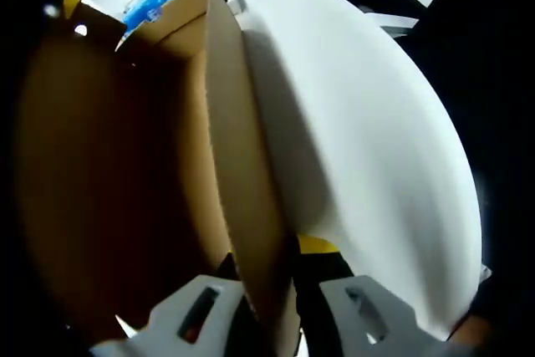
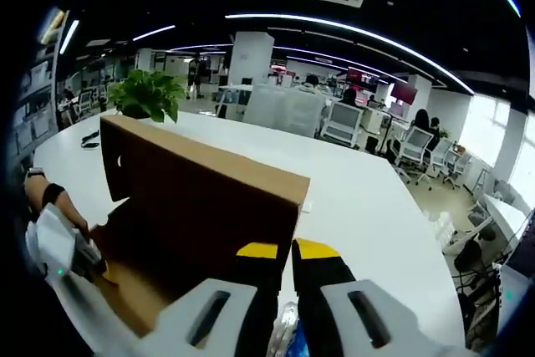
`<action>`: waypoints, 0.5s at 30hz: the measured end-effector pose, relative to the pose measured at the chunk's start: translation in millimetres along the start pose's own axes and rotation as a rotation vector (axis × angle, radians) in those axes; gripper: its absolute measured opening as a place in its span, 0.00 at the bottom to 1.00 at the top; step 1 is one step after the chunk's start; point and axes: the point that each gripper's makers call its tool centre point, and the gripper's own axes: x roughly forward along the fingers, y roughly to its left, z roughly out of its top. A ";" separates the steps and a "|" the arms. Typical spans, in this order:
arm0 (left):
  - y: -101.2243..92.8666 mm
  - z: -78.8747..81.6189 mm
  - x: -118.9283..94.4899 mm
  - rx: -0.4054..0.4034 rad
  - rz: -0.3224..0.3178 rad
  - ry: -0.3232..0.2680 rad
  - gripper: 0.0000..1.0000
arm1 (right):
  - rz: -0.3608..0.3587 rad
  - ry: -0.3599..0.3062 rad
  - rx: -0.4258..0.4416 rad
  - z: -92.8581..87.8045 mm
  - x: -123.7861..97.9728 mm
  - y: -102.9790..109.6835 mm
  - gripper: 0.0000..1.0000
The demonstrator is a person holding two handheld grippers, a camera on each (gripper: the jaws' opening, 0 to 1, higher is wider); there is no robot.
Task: Operate the shoe box by opening the lid, removing the specified soft item, and placing it in the target area until the item is outside and the box remains undamaged.
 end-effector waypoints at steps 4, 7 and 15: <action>-0.2 -0.2 0.1 0.002 0.001 0.004 0.08 | -0.003 0.001 0.006 -2.6 -4.3 1.9 0.03; -0.4 -0.1 -0.1 0.003 0.002 0.007 0.08 | -0.004 0.003 0.003 -3.5 -6.2 2.8 0.03; -1.1 1.0 -0.3 0.003 0.002 0.006 0.08 | -0.003 -0.007 0.013 -6.4 -10.0 3.8 0.03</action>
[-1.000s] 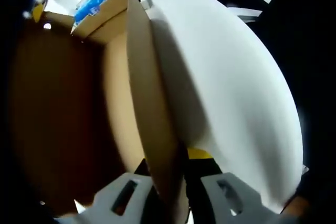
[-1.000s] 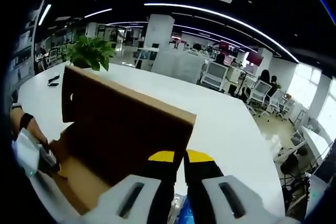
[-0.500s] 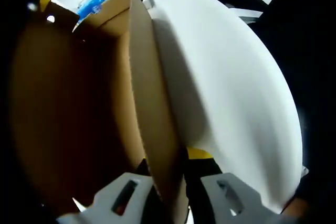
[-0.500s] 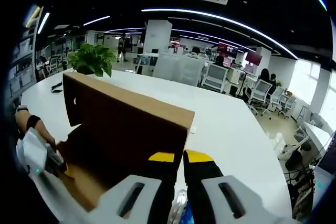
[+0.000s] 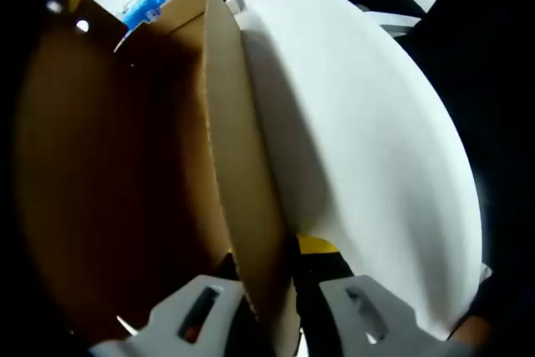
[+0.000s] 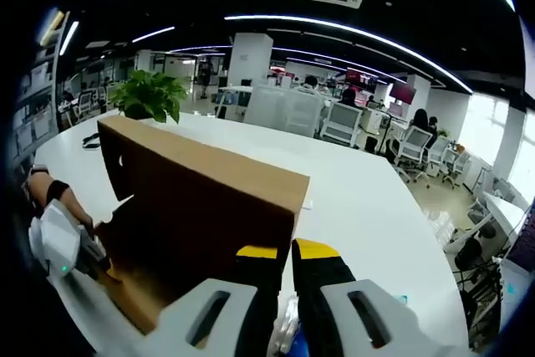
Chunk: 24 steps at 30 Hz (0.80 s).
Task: Operate the shoe box by opening the lid, removing the specified soft item, and placing it in the target area until the item is outside and the box remains undamaged.
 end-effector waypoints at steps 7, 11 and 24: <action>0.0 0.1 -0.2 0.000 0.001 -0.001 0.08 | -0.002 -0.005 0.004 -2.0 -3.5 2.2 0.03; 0.3 -0.4 -0.1 0.001 0.002 -0.001 0.08 | -0.002 -0.015 0.009 -4.4 -6.0 3.6 0.03; 0.0 -0.9 -0.3 0.006 0.004 0.003 0.08 | -0.003 -0.025 0.008 -10.7 -10.9 6.9 0.03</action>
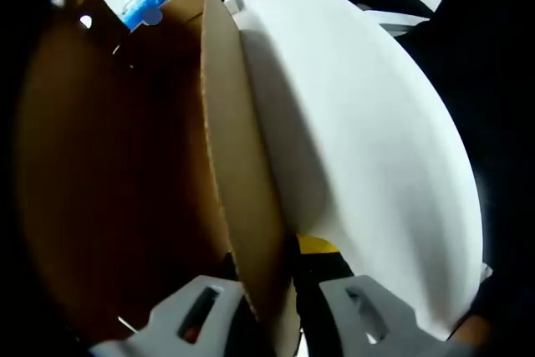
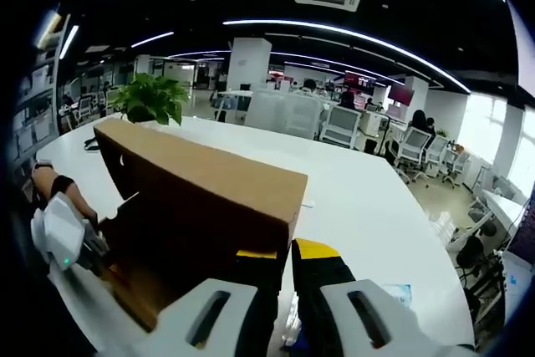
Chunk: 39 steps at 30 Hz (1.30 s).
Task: Operate the shoe box by opening the lid, removing the specified soft item, and placing it in the target area until the item is outside and the box remains undamaged.
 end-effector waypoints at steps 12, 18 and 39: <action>0.7 -0.2 0.0 0.000 -0.001 -0.002 0.08 | -0.007 -0.001 -0.015 -6.4 -5.0 4.3 0.03; 0.3 0.1 -0.2 0.001 -0.001 -0.002 0.08 | -0.003 -0.002 -0.002 -9.0 -5.8 5.7 0.03; -0.3 0.8 0.0 0.002 -0.001 -0.002 0.08 | -0.019 -0.008 0.001 -9.9 -10.1 7.3 0.04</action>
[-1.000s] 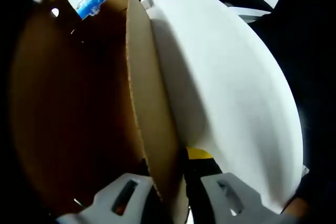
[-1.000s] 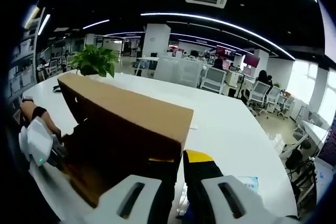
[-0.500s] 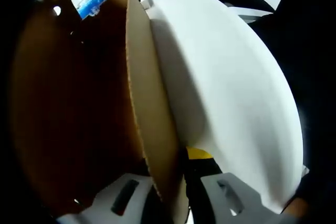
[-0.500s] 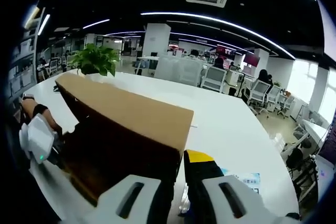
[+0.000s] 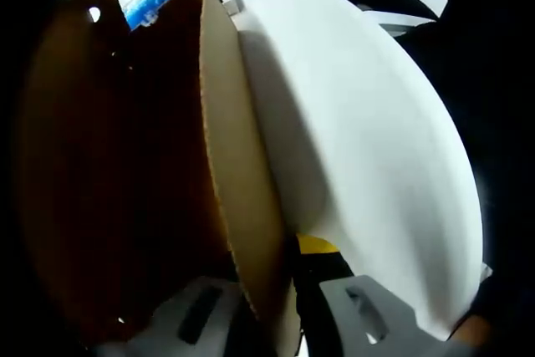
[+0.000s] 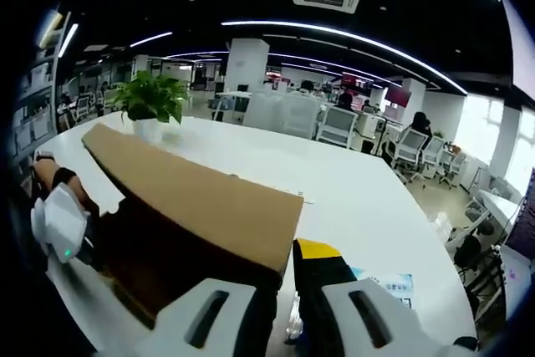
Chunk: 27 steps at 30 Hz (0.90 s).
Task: Operate the shoe box by opening the lid, removing the specified soft item, and placing it in the target area until the item is outside and the box remains undamaged.
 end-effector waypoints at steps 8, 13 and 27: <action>0.3 -0.4 0.2 -0.001 0.000 0.001 0.08 | -0.002 0.003 0.002 -2.8 -1.9 1.7 0.04; 0.8 -0.7 0.3 -0.001 -0.001 0.000 0.08 | 0.000 0.002 0.006 -3.9 -3.7 2.2 0.04; 3.7 -1.0 1.0 0.000 -0.002 0.001 0.08 | 0.005 0.001 0.020 -17.7 -10.0 7.1 0.04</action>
